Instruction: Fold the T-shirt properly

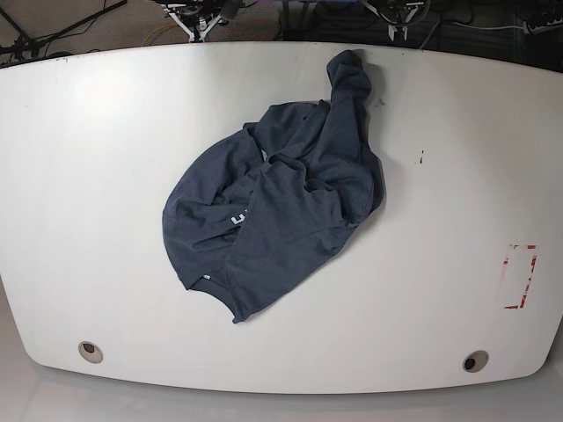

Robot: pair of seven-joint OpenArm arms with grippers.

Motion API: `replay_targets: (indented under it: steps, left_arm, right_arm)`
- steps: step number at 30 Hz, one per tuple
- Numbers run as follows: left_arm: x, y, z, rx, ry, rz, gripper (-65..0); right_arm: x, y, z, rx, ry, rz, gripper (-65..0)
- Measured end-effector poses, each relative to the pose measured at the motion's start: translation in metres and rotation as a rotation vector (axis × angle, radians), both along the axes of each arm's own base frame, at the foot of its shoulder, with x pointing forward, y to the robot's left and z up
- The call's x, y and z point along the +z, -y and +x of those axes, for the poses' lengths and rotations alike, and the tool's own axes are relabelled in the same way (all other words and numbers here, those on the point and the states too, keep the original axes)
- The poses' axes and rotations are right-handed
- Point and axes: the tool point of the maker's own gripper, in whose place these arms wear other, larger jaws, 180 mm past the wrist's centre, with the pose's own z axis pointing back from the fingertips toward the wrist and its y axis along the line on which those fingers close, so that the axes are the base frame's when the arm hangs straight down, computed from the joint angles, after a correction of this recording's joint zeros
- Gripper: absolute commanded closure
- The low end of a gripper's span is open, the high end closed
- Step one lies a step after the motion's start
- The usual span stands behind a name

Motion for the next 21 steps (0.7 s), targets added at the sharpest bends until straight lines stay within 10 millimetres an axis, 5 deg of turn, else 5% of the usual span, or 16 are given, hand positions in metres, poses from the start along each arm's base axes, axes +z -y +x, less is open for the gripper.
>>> replay_targets:
  steps: [11, 13, 15, 18, 21]
  left_arm:
    - [0.001, -0.003, -0.003, 0.0, 0.013, 0.007, -29.4]
    - [0.003, -0.006, -0.031, 0.0, -0.023, 0.012, -29.2]
    - [0.01, -0.018, -0.007, 0.0, 0.127, 0.04, -29.2]
    - [0.007, -0.024, -0.041, -0.014, -0.02, 0.05, -29.2]
    - [0.007, -0.02, -0.04, -0.007, -0.007, 0.044, -29.4]
  right_arm:
    - [0.0, 0.001, -0.009, -0.01, -0.011, 0.0, -22.7]
    - [0.001, 0.001, -0.027, -0.001, -0.036, -0.006, -23.2]
    - [0.006, 0.003, -0.012, 0.029, 0.041, -0.029, -23.2]
    - [0.001, 0.002, -0.033, 0.055, -0.046, -0.028, -23.2]
    - [0.0, -0.002, -0.032, 0.046, -0.044, -0.014, -22.9]
